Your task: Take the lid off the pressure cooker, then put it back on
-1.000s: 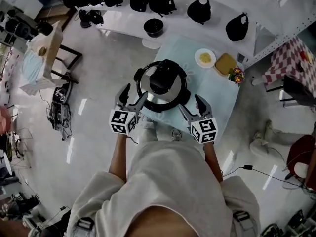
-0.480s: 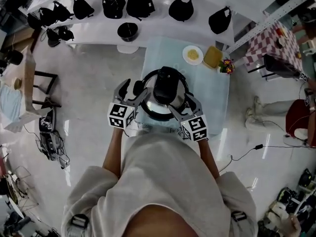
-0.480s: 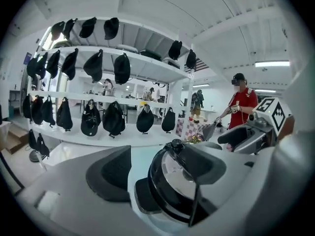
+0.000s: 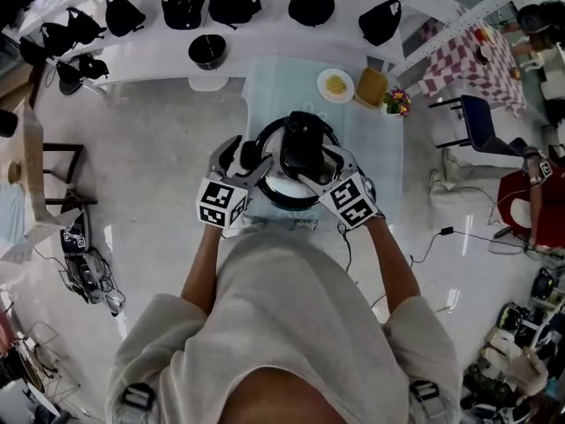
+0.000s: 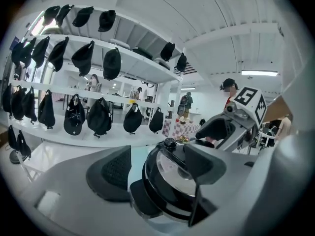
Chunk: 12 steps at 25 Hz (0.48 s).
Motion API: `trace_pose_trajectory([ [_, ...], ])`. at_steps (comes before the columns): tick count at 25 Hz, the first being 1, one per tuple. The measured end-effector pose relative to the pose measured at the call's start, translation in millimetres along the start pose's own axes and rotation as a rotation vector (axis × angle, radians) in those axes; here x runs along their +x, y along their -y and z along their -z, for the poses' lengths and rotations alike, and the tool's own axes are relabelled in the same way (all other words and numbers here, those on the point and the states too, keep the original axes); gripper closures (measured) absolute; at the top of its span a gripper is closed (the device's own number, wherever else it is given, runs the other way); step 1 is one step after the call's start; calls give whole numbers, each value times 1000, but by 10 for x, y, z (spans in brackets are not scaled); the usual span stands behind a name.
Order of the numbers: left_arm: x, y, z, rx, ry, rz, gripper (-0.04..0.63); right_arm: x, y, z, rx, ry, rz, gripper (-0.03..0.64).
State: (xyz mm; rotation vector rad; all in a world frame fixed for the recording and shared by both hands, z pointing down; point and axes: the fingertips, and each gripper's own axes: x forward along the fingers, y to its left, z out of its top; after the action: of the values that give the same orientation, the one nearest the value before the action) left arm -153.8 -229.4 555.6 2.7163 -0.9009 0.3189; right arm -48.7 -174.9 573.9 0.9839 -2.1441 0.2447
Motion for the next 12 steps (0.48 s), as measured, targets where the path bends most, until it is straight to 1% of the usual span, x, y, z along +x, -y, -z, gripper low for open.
trace_pose_trajectory([
  [3,-50,-49,19,-4,12,17,272,109,-2,-43,-85,-118,-52,304],
  [9,-93,-81,44,-25,19,41,271,299,-82,-11,-293,-330,-212,305],
  [12,-121,-140,17,-24,24,43,272,350,-130,-7,-360,-421,-297,305],
])
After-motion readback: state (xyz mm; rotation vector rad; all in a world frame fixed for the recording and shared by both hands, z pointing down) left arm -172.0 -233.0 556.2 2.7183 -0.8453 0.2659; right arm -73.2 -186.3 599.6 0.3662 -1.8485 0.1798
